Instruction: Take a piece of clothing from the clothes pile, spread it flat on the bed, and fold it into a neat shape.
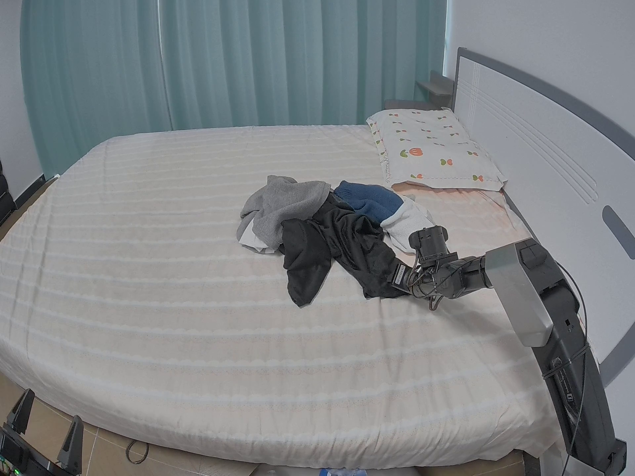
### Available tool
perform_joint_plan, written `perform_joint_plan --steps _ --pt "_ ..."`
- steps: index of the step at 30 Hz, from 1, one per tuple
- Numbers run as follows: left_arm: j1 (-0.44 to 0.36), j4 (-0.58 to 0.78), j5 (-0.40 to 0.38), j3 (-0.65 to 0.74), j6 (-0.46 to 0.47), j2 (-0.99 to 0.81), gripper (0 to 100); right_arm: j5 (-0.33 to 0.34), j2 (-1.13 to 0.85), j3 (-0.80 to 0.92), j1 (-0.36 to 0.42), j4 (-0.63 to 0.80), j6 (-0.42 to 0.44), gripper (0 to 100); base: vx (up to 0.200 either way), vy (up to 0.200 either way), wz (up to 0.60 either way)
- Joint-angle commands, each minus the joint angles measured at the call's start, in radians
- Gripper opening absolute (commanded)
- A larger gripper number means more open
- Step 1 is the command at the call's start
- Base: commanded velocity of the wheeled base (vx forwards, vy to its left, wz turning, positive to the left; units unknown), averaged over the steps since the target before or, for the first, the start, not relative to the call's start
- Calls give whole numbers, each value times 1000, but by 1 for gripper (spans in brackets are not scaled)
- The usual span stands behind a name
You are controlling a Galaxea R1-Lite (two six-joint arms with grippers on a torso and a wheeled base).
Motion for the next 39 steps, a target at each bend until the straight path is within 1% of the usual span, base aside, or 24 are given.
perform_joint_plan --steps 1,4,7,12,13,14,15,16,20,21,23,24,26,27,28,31,32,33,35,39 --pt "0 0 0 16 0 -12 100 1 -29 -1 4 9 14 0 0 0 0" --pt "0 0 0 16 0 -12 100 2 -74 2 1 27 34 0 0 0 0" --pt "0 0 0 16 0 -12 100 2 -115 59 -2 29 35 0 0 0 0" --pt "0 0 0 16 0 -12 100 13 -233 223 -3 12 43 0 0 0 0" --pt "0 0 0 16 0 -12 100 14 -238 228 -3 12 43 0 0 0 0" --pt "0 0 0 16 0 -12 100 28 -293 300 -3 9 65 0 0 0 0" --pt "0 0 0 16 0 -12 100 33 -304 314 -3 9 69 0 0 0 0" --pt "0 0 0 16 0 -12 100 62 -357 390 0 -8 101 0 0 0 0" --pt "0 0 0 16 0 -12 100 157 -497 596 6 -120 164 0 0 0 0" --pt "0 0 0 16 0 -12 100 168 -515 630 7 -140 173 0 0 0 0" --pt "0 0 0 16 0 -12 100 191 -592 763 10 -221 207 0 0 0 0" --pt "0 0 0 16 0 -12 100 194 -601 778 10 -230 209 0 0 0 0" --pt "0 0 1 16 0 -12 100 220 -687 927 17 -330 232 0 0 0 0" --pt "0 0 0 16 0 -12 100 223 -698 944 18 -341 235 0 0 0 0" --pt "0 0 0 16 0 -12 100 251 -756 1034 23 -402 262 0 0 0 0" --pt "0 0 0 16 0 -12 100 300 -879 1196 44 -505 319 0 0 0 0" --pt "0 0 0 16 0 -12 100 304 -897 1219 50 -519 324 0 0 0 0" --pt "0 0 0 16 0 -12 100 306 -968 1298 69 -563 333 0 0 0 0" --pt "0 0 0 16 0 -12 100 309 -1054 1364 79 -605 334 0 0 0 0" --pt "0 0 0 16 0 -12 100 312 -1207 1458 106 -617 342 0 0 0 0"
